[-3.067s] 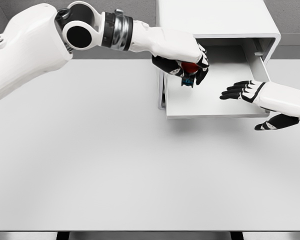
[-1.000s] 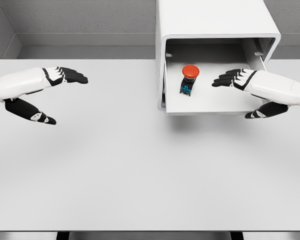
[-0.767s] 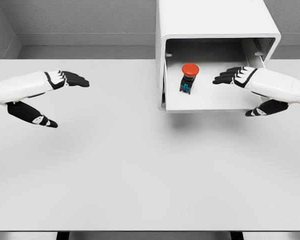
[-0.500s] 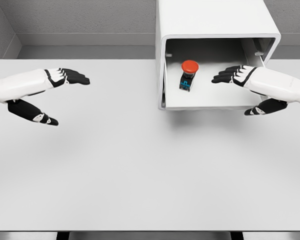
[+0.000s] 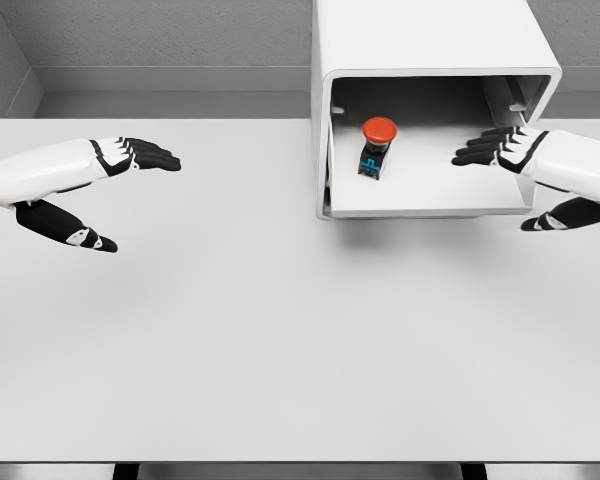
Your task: Slide open multi-storey tabletop storage cabinets and put open load switch and slide close multi-storey tabletop storage cabinets
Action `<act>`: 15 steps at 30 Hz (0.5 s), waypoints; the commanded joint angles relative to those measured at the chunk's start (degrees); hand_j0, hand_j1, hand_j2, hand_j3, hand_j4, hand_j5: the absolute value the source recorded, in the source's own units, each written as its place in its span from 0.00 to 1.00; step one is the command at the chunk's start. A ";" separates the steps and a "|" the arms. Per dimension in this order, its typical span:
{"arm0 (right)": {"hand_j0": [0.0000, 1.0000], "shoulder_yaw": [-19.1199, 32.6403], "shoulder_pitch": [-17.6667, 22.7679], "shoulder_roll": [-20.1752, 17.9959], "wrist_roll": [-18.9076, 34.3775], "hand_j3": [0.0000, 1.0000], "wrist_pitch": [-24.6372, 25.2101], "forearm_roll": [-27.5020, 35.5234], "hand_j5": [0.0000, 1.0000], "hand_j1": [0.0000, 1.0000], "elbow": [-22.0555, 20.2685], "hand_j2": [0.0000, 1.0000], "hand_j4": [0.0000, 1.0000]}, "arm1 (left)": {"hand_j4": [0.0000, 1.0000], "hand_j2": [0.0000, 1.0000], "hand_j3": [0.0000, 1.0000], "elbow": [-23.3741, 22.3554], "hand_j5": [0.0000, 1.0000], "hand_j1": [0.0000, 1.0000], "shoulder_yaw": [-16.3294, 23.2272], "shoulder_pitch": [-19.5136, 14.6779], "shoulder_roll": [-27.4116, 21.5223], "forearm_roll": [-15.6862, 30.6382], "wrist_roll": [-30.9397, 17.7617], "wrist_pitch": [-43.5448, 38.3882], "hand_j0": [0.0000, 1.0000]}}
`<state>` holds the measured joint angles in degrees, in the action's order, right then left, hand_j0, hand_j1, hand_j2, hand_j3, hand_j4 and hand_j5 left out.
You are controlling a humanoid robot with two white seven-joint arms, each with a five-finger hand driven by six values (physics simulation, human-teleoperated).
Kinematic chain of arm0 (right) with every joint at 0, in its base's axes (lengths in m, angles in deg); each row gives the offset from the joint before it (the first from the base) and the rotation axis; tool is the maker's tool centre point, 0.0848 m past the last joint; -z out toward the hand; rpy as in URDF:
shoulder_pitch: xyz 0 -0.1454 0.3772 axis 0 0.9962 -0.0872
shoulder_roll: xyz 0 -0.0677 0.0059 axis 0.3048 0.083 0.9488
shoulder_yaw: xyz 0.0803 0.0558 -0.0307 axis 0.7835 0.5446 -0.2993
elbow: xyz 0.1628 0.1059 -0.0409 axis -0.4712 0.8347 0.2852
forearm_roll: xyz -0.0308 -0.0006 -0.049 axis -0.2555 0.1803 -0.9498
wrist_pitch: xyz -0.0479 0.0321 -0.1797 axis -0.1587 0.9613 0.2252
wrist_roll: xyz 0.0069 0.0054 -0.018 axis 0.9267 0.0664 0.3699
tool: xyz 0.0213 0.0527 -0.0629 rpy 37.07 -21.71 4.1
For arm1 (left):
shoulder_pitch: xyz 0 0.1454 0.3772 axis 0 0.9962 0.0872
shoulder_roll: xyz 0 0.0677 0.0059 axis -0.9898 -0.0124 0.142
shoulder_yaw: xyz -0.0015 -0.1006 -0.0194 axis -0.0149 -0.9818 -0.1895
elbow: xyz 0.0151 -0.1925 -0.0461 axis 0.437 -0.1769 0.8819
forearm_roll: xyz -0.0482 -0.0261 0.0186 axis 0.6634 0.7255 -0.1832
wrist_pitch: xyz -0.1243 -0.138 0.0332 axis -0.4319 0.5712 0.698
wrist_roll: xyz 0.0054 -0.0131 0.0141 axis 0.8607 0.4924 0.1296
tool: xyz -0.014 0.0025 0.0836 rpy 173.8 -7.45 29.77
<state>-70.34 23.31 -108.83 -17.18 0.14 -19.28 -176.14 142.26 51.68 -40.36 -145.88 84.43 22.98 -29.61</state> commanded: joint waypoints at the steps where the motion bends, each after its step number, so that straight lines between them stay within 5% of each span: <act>1: 1.00 0.05 -0.27 -2.11 -0.33 1.00 0.04 0.35 1.00 1.00 -0.65 1.00 1.00 | 1.00 1.00 1.00 0.03 1.00 1.00 -0.08 0.00 -0.01 0.44 0.03 -0.14 1.00; 5: 0.84 0.05 -0.97 -2.99 -0.33 0.84 0.04 0.35 0.84 0.84 -1.00 0.84 0.84 | 1.00 1.00 1.00 -0.14 1.00 1.00 -0.08 0.00 -0.01 0.35 0.03 -0.14 1.00; 15: 0.84 -0.04 -3.78 -5.36 -2.96 0.84 0.04 0.44 0.84 0.84 -0.91 0.84 0.84 | 1.00 1.00 1.00 0.03 1.00 1.00 -0.26 -0.18 0.08 0.44 0.03 -0.14 1.00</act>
<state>-70.42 19.52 -113.67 -19.25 0.14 -19.24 -177.10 142.25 51.50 -40.54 -145.76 84.40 22.98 -29.60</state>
